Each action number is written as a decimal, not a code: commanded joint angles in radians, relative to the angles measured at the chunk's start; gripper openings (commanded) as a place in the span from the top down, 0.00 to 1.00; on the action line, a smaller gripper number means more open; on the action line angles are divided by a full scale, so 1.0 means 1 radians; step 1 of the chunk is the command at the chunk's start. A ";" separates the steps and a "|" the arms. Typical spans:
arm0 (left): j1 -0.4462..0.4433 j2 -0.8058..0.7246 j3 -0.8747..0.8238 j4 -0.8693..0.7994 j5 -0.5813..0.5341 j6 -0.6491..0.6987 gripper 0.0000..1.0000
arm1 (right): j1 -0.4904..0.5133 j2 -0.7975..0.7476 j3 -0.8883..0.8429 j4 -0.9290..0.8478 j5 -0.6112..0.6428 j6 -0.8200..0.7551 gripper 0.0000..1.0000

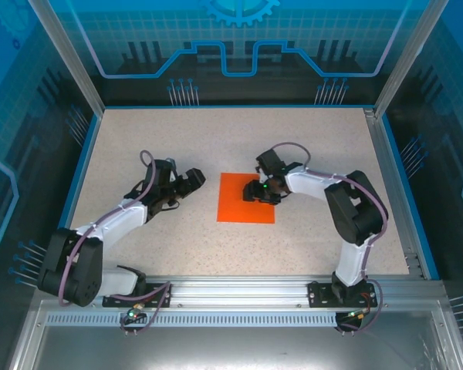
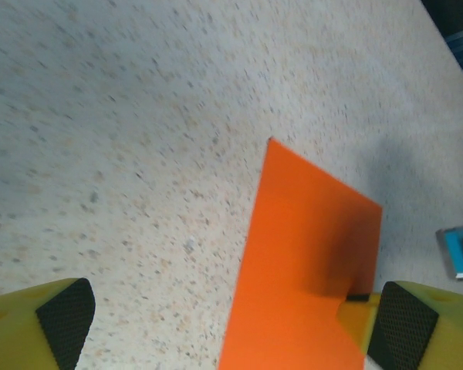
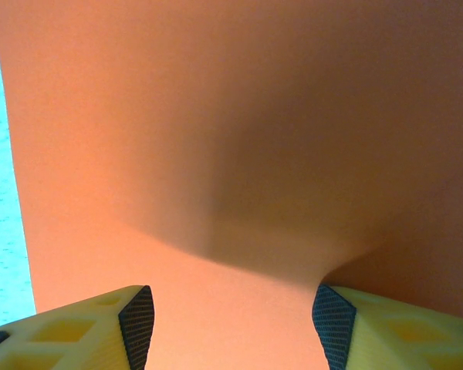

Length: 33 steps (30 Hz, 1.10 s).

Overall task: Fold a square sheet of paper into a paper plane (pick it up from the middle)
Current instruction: Move a square sheet of paper to the center of the table.

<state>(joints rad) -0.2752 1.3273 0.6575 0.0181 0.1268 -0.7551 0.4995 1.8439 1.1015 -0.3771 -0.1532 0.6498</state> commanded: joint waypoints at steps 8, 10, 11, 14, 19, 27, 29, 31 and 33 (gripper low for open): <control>-0.136 0.105 0.104 0.069 0.081 0.079 0.01 | -0.076 -0.039 0.009 -0.115 -0.017 -0.254 0.37; -0.142 0.127 0.116 0.069 0.083 0.077 0.01 | -0.075 -0.017 0.044 -0.139 -0.021 -0.285 0.37; -0.145 0.136 0.122 0.067 0.087 0.074 0.01 | -0.074 0.000 0.064 -0.153 -0.031 -0.306 0.38; -0.144 0.148 0.128 0.064 0.094 0.075 0.01 | -0.068 0.044 0.100 -0.185 -0.013 -0.342 0.37; -0.144 0.154 0.133 0.050 0.089 0.093 0.01 | -0.069 0.090 0.128 -0.210 0.032 -0.325 0.38; -0.144 0.157 0.151 0.040 0.086 0.108 0.01 | -0.065 0.121 0.156 -0.213 -0.009 -0.448 0.37; -0.145 0.156 0.154 0.039 0.086 0.110 0.01 | -0.065 0.127 0.176 -0.234 0.000 -0.460 0.36; -0.145 0.154 0.150 0.044 0.085 0.109 0.01 | -0.063 0.129 0.182 -0.237 -0.027 -0.489 0.37; -0.145 0.154 0.146 0.049 0.084 0.109 0.01 | -0.061 0.129 0.182 -0.223 -0.028 -0.506 0.37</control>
<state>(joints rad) -0.4156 1.4731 0.7807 0.0658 0.1997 -0.6731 0.4313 1.9381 1.2686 -0.5800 -0.1501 0.2047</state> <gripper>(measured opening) 0.987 0.635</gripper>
